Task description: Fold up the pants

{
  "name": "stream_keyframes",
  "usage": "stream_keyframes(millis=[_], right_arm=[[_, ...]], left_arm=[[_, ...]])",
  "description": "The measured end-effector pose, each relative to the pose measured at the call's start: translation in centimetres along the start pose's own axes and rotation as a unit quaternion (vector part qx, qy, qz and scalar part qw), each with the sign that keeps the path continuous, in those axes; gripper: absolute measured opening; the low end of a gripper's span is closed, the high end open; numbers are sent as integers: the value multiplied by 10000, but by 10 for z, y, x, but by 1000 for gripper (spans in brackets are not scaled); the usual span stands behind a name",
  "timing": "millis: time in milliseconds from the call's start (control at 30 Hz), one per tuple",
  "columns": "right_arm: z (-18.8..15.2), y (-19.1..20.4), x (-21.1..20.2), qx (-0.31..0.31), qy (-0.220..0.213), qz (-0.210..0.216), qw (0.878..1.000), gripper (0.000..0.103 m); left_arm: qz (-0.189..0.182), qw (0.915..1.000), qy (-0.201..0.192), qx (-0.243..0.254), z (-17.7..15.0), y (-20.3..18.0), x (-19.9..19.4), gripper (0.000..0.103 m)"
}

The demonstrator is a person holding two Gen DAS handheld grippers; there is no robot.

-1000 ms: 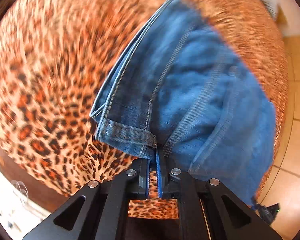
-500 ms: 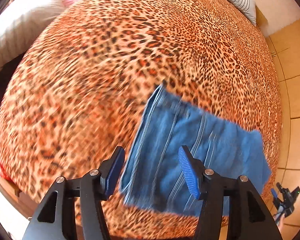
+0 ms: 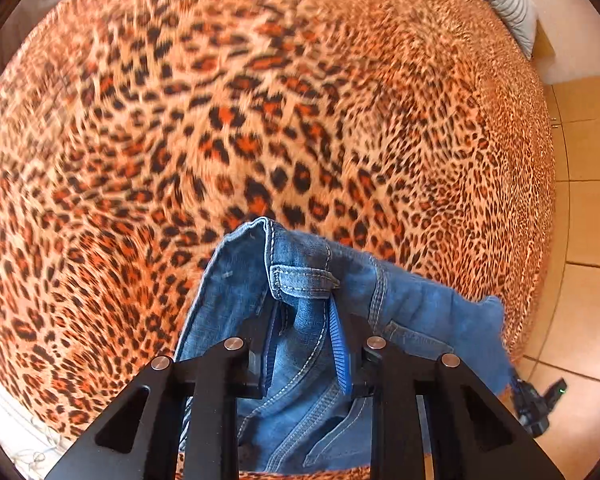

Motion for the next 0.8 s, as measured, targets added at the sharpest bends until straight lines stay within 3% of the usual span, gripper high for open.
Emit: stream_keyframes(millis=[67,100,133,167,200,300,333,400,433,533,633,800], right_arm=[[10,-2,-7,-34,-179,-108,9998,8],[13,-6,0,1,-65,-305,9995,1],[13,-12,9,16,80,-644,9979,1],[13,-18,14,24,144,-916,9957,0],[11,-23,15,161,175,-833,9962,6],[-7,-32,-16,587,-141,77,9981,9],[-20,-34,-26,622,-43,357,9974,17],[-47,-40,-40,633,133,415,9970,54],[-66,-45,-47,608,223,311,9974,57],[-112,-67,-55,844,398,190,9955,57],[-137,-84,-54,1250,397,290,9909,57],[-151,-91,-33,1903,354,605,9792,58]], left_arm=[[559,9980,-81,282,5,-10,15,24],[808,9962,-3,337,7,-12,27,24],[897,9955,77,306,8,-13,36,24],[865,9960,153,189,9,-11,40,24],[763,9969,172,49,8,-8,38,24],[538,9985,-13,130,-4,-1,15,32],[530,9983,-116,208,-14,4,6,40],[315,9988,-173,322,-39,16,-8,53],[187,9991,-132,351,-52,18,-14,54],[-289,9990,214,253,-98,33,-6,55],[-672,9959,594,-102,-122,48,14,55],[-566,9939,844,-435,-125,48,55,51]])
Point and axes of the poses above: each gripper's, at about its wrist camera, not at the fingertips, and x roughly the way its jaws point, y to its left, z to its top, the point moved 2 cm from there along x, roughly the way its jaws point, and after that the axes turned 11 degrees about z, right-handed, at the moved point
